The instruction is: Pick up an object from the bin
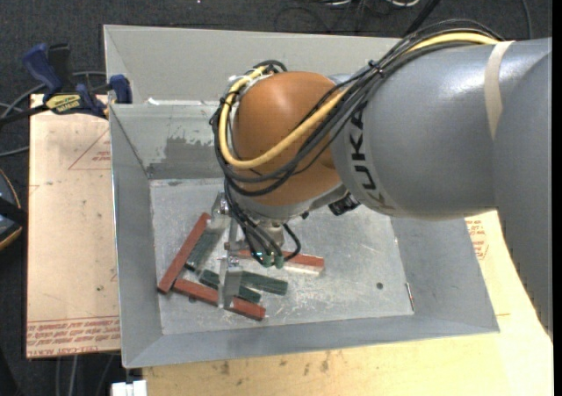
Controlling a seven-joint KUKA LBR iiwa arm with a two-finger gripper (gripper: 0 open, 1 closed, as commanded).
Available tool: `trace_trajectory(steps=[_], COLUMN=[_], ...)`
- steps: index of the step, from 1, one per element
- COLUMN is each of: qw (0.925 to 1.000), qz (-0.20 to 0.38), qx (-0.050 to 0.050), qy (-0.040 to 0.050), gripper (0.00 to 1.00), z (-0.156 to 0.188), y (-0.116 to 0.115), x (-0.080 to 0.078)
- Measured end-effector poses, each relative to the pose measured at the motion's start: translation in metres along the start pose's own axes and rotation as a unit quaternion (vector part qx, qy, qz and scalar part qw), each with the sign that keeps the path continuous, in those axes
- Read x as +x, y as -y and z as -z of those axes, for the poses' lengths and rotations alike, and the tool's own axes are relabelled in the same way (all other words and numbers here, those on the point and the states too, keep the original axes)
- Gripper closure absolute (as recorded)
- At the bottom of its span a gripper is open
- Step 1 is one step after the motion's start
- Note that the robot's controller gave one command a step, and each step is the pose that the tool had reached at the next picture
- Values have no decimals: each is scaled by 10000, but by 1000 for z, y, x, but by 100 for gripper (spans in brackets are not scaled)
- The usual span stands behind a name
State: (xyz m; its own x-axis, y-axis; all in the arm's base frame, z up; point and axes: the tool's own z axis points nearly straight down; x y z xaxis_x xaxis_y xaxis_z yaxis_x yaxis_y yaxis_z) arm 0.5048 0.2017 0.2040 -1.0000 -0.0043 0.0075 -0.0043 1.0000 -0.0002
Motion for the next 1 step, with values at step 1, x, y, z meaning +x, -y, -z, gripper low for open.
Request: trace_trajectory(steps=[1], qw=[10000], qz=[-20], qx=[-7], qy=[36], gripper=[0], z=[4], y=[1], x=[-2])
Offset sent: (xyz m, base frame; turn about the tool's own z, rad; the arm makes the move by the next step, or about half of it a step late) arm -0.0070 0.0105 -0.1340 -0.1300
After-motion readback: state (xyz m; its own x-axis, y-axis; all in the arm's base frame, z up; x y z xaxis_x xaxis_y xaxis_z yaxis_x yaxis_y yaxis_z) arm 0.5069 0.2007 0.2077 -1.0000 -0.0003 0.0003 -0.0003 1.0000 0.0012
